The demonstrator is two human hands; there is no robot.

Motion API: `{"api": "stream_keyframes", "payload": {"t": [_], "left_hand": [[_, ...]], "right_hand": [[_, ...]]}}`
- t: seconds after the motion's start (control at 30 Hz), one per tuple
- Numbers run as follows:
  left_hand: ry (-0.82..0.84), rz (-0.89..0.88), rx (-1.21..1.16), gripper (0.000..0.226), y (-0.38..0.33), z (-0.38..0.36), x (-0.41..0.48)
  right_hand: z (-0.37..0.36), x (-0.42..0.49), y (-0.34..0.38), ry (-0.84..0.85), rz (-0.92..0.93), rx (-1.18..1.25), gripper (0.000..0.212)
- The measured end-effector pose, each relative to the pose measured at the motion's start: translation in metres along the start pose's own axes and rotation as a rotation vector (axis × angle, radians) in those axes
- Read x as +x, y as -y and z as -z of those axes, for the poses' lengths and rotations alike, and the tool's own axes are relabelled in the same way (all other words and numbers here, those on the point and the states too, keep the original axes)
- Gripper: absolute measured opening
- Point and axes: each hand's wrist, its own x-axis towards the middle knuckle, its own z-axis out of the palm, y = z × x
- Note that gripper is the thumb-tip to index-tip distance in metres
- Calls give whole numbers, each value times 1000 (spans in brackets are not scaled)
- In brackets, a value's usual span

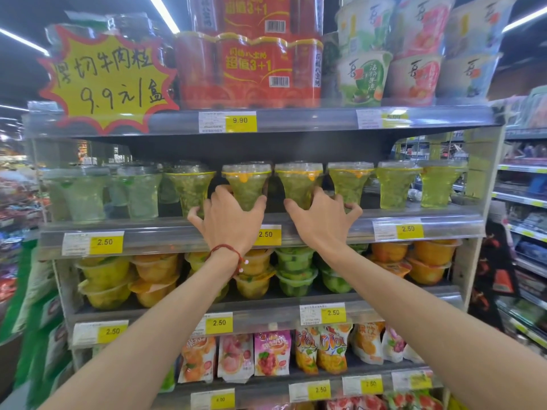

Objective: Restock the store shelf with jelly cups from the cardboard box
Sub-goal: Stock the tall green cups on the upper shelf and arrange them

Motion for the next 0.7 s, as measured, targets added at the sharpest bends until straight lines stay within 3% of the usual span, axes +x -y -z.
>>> {"api": "stream_keyframes", "payload": {"t": [0.1, 0.43, 0.57, 0.7], "left_hand": [[-11, -25, 6, 42, 0, 0, -3], [-45, -32, 23, 54, 1, -2, -4], [-57, -86, 19, 59, 2, 3, -13], [-84, -87, -35, 65, 0, 3, -30]], "right_hand": [[0, 0, 0, -2, -5, -11, 46], [4, -2, 4, -6, -18, -12, 57], [8, -8, -5, 23, 35, 43, 51], [16, -16, -22, -54, 128, 193, 38]]}}
